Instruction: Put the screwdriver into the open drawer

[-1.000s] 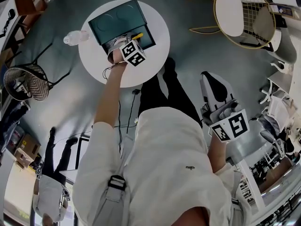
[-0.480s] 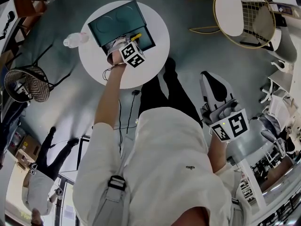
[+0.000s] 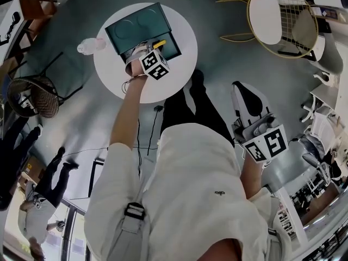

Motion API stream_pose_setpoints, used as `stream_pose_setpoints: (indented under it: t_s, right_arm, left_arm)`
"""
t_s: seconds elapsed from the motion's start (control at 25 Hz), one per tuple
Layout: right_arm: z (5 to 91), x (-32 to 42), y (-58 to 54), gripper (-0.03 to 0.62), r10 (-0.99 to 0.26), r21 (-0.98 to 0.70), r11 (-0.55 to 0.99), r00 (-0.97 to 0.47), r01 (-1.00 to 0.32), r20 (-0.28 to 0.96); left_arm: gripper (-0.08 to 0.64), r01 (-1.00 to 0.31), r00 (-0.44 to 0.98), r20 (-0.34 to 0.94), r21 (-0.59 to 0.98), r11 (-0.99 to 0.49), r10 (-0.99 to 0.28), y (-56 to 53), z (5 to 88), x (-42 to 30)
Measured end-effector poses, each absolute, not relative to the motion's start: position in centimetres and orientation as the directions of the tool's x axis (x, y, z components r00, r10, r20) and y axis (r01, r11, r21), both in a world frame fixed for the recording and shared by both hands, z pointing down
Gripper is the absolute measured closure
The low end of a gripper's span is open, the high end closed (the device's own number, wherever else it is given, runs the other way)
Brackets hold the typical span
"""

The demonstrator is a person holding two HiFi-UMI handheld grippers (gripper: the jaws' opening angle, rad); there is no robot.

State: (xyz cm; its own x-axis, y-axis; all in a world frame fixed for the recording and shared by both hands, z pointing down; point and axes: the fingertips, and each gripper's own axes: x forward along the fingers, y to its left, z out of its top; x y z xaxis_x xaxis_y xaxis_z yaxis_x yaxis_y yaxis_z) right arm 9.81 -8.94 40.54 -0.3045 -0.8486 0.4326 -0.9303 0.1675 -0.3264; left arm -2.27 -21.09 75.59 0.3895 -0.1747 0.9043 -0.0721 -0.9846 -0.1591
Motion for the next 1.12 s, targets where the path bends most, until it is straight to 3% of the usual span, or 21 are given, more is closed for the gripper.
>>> stream_pose_setpoints:
  t_s: [0.52,1.12]
  right_arm:
    - [37.8,8.0,-9.4,0.586,-0.876,-0.291,0.263,-0.354,-0.920,0.327]
    - [35.1,7.8,-8.1,0.586,-0.852,-0.254,0.425,-0.479,-0.869,0.210]
  left_arm:
    - [0.468,-0.171,0.448,0.848,-0.228,-0.958,-0.282,-20.8,68.7,-4.2]
    - [0.506,-0.338,0.406,0.810,-0.296,-0.893,-0.423,-17.8,62.1,-6.4]
